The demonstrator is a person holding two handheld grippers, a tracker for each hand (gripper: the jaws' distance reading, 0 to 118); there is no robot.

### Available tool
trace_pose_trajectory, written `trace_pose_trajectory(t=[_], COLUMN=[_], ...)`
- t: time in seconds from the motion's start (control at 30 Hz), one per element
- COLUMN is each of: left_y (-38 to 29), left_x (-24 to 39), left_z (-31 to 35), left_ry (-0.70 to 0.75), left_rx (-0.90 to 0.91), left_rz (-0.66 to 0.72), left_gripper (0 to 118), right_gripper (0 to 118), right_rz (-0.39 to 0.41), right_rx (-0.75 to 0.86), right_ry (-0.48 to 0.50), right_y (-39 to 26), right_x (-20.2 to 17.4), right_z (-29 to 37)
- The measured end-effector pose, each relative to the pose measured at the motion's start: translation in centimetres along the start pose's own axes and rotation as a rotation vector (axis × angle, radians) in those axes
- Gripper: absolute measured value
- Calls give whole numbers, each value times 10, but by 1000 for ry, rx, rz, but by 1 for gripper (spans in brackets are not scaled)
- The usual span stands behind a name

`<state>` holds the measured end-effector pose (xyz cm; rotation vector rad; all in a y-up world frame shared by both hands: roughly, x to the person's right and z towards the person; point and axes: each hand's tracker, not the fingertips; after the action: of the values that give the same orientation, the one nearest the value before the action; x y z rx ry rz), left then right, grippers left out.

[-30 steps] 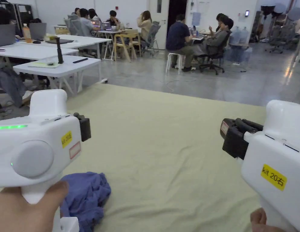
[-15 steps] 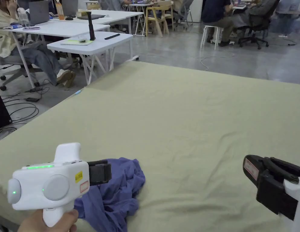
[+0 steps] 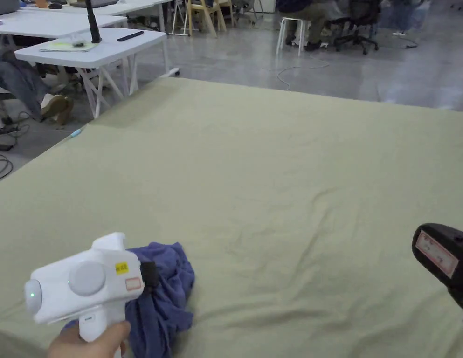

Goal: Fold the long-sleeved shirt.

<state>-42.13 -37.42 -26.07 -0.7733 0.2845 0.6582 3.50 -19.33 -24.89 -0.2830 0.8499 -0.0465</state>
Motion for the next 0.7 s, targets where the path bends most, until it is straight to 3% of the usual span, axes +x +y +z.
trace_pose_trajectory(t=[0.07, 0.13, 0.17, 0.23, 0.33, 0.5, 0.7], left_y=[22, 43, 47, 41, 22, -69, -213], left_x=[53, 102, 133, 192, 262, 344, 363], left_z=[24, 51, 61, 79, 72, -11, -162], left_ry=[-89, -170, -241, -316, -398, -333, -126], left_rx=[82, 160, 192, 202, 194, -38, -441], left_rz=[-90, -198, -234, -298, -383, -486, -583], left_gripper=[9, 9, 9, 9, 9, 9, 9], right_gripper=[0, 0, 0, 0, 0, 0, 0], right_rz=[-46, -159, -193, -180, -79, -2, -109], right_rx=[-32, -104, -65, 20, 67, 64, -48], right_ry=[100, 238, 287, 248, 172, 25, -87], right_y=[12, 21, 22, 21, 20, 16, -14], right_x=[7, 15, 17, 14, 10, 20, 57], right_z=[7, 11, 15, 30, 56, 97, 120])
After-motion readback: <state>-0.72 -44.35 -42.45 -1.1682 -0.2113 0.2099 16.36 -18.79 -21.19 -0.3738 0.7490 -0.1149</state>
